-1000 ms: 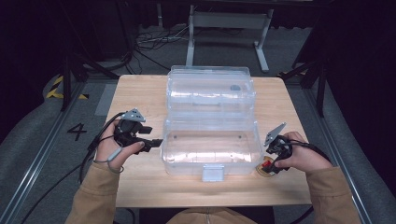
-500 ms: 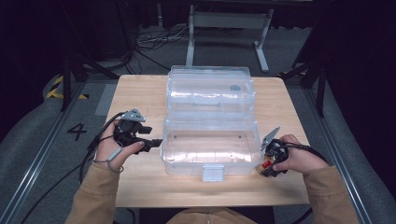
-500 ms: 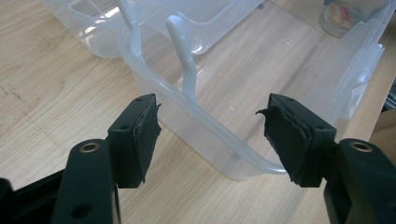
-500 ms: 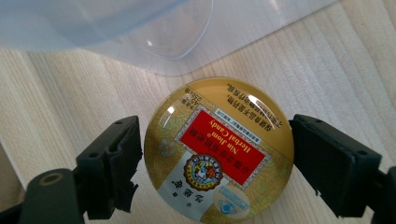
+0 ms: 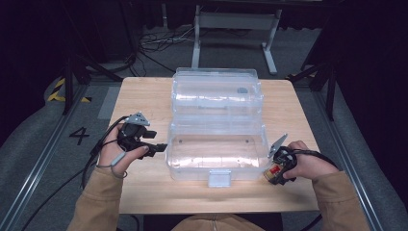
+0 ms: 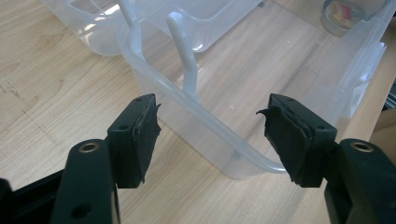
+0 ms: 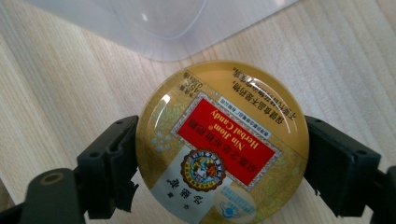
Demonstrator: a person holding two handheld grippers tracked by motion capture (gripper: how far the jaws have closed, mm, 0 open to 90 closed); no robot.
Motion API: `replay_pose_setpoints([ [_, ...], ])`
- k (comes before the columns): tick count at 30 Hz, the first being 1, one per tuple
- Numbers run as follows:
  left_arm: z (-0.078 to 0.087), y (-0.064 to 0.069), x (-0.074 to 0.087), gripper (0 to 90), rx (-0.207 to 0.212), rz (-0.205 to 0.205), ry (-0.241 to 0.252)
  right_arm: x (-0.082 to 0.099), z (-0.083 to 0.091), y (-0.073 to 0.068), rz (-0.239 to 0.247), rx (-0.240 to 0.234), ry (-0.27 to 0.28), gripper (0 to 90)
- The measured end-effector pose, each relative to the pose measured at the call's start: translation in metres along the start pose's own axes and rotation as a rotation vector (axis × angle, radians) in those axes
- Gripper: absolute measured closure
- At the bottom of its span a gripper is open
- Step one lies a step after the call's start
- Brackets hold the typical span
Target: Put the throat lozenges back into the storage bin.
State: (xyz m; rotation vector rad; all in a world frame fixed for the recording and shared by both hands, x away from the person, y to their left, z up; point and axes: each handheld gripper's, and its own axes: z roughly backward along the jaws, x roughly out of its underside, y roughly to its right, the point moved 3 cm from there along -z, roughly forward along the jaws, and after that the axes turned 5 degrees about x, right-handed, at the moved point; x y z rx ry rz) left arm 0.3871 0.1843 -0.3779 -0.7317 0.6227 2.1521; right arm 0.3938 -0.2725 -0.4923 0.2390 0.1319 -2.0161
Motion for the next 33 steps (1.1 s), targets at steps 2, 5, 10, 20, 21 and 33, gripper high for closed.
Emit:
replay_pose_setpoints([
  [2, 0.000, 0.000, 0.000, 35.4, 0.001, 0.000, 0.001, 0.000, 0.000, 0.000, 0.003, 0.001, -0.002, 18.9],
  [5, 0.000, 0.000, 0.000, 35.4, 0.001, -0.003, 0.000, 0.000, 0.000, 0.000, 0.012, 0.003, -0.002, 19.2],
  [10, -0.001, -0.001, 0.000, 35.3, 0.001, 0.002, 0.001, 0.001, 0.001, 0.001, 0.028, -0.002, -0.008, 19.4],
  [20, 0.000, -0.001, 0.001, 35.3, 0.001, 0.004, 0.005, 0.001, 0.003, 0.004, 0.016, 0.001, -0.038, 19.9],
  [21, 0.000, -0.001, 0.001, 35.3, 0.000, 0.004, 0.005, 0.002, 0.003, 0.004, 0.025, 0.001, -0.038, 20.0],
  [33, 0.003, -0.001, 0.004, 35.3, -0.008, 0.010, 0.003, -0.004, 0.024, 0.013, 0.016, 0.004, 0.022, 20.1],
])
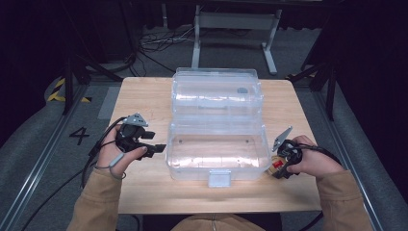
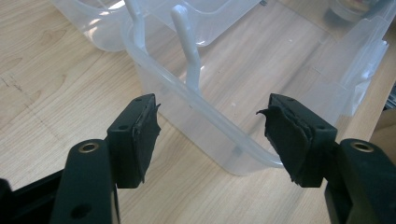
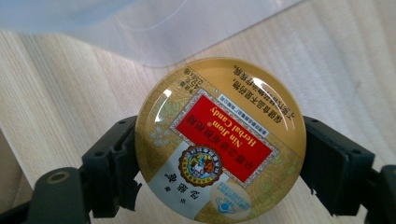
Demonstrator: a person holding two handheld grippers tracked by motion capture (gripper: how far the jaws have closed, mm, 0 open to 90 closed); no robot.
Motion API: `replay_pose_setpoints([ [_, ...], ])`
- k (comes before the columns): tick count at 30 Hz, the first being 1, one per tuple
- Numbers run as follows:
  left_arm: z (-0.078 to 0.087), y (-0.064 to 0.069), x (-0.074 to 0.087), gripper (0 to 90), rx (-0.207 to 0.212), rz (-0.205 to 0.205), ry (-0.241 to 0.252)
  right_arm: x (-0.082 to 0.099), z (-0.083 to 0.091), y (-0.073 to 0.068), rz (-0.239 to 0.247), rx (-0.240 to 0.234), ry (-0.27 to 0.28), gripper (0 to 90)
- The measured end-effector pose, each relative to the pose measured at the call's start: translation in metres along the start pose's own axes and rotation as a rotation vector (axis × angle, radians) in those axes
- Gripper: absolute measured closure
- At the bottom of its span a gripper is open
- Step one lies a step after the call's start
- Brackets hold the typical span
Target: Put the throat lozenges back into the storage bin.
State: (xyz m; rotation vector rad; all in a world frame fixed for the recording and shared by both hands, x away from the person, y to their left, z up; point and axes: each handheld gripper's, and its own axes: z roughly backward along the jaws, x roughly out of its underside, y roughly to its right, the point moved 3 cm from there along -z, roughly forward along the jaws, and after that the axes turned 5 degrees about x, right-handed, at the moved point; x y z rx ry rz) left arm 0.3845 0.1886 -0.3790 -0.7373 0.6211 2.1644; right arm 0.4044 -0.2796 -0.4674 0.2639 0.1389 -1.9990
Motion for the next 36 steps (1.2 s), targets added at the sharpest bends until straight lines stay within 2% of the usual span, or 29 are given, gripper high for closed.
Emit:
replay_pose_setpoints([
  [4, 0.001, 0.000, 0.002, 35.3, -0.001, 0.010, 0.000, -0.003, 0.008, 0.005, -0.044, 0.007, 0.025, 20.1],
  [6, 0.002, 0.000, 0.003, 35.3, -0.005, 0.008, 0.000, -0.005, 0.012, 0.007, -0.063, -0.016, 0.018, 20.1],
  [9, 0.003, 0.000, 0.004, 35.3, -0.008, 0.009, 0.001, -0.007, 0.017, 0.010, -0.049, -0.014, 0.028, 20.1],
  [13, 0.004, 0.000, 0.005, 35.3, -0.011, 0.009, 0.003, -0.010, 0.024, 0.012, -0.054, -0.001, 0.055, 20.1],
  [19, 0.004, 0.000, 0.006, 35.2, -0.013, 0.017, -0.001, -0.013, 0.037, 0.014, -0.055, 0.023, 0.119, 20.1],
  [27, 0.005, 0.001, 0.008, 35.3, -0.017, 0.022, 0.001, -0.011, 0.051, 0.018, -0.086, 0.040, 0.168, 20.1],
  [36, 0.008, 0.000, 0.009, 35.3, -0.020, 0.031, 0.011, -0.015, 0.061, 0.018, -0.088, 0.051, 0.175, 20.1],
])
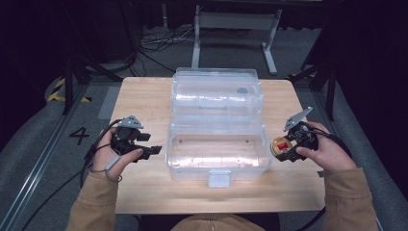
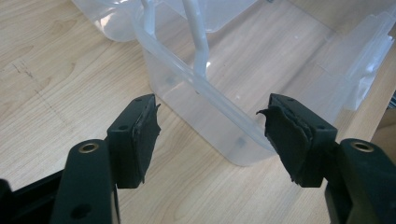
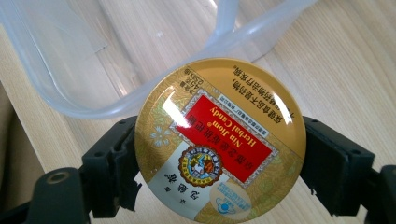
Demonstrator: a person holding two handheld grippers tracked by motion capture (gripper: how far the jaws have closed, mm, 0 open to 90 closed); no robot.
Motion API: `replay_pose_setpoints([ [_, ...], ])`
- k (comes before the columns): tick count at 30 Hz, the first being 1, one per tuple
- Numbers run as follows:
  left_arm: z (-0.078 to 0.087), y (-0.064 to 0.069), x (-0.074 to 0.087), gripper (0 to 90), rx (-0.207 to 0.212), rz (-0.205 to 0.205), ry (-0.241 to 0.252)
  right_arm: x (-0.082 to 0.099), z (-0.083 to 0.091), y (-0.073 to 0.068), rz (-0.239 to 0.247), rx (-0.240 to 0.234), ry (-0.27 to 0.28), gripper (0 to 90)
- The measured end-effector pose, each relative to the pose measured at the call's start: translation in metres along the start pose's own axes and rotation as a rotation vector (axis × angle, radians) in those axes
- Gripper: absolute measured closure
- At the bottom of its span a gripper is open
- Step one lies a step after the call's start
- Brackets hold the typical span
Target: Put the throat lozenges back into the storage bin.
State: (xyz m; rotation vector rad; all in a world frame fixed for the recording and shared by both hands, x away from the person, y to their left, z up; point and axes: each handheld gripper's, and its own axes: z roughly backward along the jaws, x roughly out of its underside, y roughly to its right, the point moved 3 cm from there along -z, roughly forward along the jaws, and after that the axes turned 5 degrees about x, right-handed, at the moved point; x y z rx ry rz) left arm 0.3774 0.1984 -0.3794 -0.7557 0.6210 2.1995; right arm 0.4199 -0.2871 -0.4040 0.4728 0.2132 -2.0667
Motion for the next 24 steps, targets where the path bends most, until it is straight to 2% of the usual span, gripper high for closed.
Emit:
replay_pose_setpoints([
  [4, 0.001, 0.000, 0.000, 35.3, -0.003, 0.002, 0.001, -0.003, 0.003, -0.002, 0.014, -0.006, -0.009, 20.1],
  [11, -0.001, 0.000, 0.000, 35.3, 0.000, -0.001, -0.003, -0.008, 0.015, -0.003, 0.026, 0.019, -0.016, 20.1],
  [24, -0.001, -0.001, -0.001, 35.2, 0.002, -0.002, -0.005, -0.034, 0.021, -0.016, 0.081, 0.011, -0.015, 20.1],
])
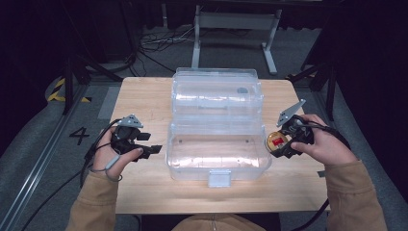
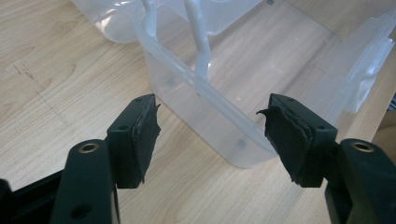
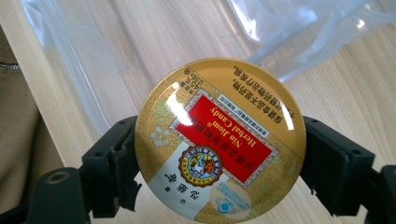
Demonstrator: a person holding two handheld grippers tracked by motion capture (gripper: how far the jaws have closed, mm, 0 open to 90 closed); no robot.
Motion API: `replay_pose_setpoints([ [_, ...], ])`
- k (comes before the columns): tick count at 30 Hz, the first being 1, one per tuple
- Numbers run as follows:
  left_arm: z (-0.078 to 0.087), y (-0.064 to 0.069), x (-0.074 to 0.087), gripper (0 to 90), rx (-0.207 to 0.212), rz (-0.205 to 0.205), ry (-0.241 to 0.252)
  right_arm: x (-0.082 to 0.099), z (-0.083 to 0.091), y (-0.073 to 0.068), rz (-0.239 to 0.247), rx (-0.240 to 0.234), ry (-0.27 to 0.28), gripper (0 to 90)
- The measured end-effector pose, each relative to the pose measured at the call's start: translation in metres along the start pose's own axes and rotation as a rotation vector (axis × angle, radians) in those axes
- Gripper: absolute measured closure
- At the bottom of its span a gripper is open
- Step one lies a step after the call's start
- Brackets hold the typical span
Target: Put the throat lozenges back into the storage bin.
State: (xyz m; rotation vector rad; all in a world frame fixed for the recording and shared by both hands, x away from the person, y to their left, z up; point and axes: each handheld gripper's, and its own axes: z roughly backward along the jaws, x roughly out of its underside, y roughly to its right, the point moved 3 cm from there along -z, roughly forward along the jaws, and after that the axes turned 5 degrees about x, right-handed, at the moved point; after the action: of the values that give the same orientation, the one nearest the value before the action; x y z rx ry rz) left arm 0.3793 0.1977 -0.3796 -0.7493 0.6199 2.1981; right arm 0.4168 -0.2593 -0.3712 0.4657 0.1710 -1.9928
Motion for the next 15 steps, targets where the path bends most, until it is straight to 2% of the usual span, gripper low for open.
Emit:
replay_pose_setpoints([
  [15, -0.001, -0.001, -0.001, 35.2, 0.002, 0.002, 0.000, -0.031, -0.009, -0.015, 0.076, -0.028, -0.005, 20.0],
])
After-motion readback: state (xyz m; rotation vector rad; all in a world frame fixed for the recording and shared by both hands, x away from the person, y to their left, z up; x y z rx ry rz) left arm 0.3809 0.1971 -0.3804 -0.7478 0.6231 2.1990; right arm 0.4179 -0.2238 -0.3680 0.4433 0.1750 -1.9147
